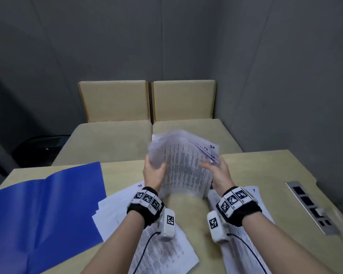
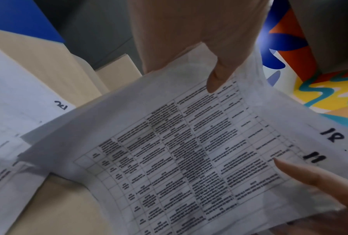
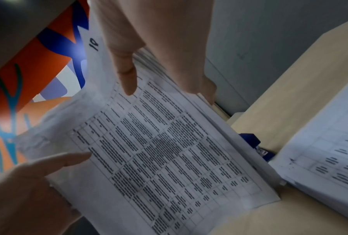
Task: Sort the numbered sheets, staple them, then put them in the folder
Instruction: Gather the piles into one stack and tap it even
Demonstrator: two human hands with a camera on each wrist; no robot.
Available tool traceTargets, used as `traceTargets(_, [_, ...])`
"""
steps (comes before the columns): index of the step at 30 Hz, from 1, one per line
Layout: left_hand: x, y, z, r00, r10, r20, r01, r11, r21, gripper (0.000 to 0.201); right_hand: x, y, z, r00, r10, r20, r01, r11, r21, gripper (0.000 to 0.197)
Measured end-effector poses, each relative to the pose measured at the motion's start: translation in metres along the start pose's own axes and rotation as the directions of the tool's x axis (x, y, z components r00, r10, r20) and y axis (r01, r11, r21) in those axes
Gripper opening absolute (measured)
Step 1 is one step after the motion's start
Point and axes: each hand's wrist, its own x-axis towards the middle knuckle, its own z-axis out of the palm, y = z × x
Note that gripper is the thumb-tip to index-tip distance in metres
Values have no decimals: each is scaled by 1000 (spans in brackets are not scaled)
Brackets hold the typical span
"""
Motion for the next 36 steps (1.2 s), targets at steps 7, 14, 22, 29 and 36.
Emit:
traceTargets(7, [13,-11,-4,998,-63,-31,61,996,-58,63,11,7,-1,996,68,-52,-65,996,55,29])
traceTargets(14, [15,-15,-7,1000,-12,3,12,1000,-3,49,13,5,-6,926,-377,-37,317,825,-468,61])
traceTargets(22, [24,-20,-2,999,30,15,-30,1000,-1,37,8,-6,-5,828,-517,217,385,242,-891,88])
traceTargets(29, [29,-22,-2,997,25,73,-27,999,24,28,16,-4,-7,831,-502,239,430,309,-848,39])
traceTargets(36, [31,-40,-3,992,-45,118,35,996,83,41,15,-2,-3,874,-481,64,396,631,-667,25])
